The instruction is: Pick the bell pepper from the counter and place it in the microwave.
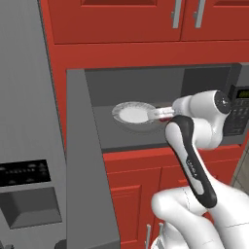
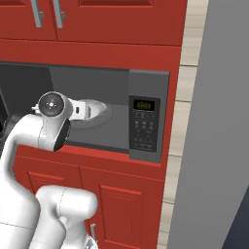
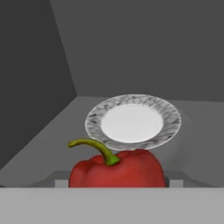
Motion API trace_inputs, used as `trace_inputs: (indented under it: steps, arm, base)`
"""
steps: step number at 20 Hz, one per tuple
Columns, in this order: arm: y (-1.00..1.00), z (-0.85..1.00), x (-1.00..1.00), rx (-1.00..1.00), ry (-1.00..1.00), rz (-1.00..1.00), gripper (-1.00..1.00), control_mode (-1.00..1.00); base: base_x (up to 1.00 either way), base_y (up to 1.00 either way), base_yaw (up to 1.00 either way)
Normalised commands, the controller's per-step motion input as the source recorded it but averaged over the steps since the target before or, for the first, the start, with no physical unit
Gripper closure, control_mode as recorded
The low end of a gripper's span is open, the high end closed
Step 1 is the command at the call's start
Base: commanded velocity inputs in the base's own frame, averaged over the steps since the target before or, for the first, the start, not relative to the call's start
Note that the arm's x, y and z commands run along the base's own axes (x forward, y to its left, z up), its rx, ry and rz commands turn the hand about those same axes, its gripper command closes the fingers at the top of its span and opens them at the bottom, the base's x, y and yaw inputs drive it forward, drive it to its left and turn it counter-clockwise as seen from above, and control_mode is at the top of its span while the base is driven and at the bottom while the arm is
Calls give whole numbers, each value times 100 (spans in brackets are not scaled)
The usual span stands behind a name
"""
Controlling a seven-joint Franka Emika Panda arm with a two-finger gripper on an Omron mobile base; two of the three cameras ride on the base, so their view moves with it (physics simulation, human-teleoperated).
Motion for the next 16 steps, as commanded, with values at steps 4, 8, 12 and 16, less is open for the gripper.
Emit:
trace_inputs:
  steps: [4, 8, 12, 16]
  arm:
    - [0, -4, 63, 14, -6, 4, 100, -100]
    - [5, -4, 78, 6, 0, 3, 100, -100]
    - [30, 0, 77, 0, 6, 2, 100, -100]
    - [34, -5, 64, 0, 14, 1, 100, -100]
  base:
    - [0, 0, 0]
    - [0, 0, 0]
    - [0, 0, 0]
    - [0, 0, 0]
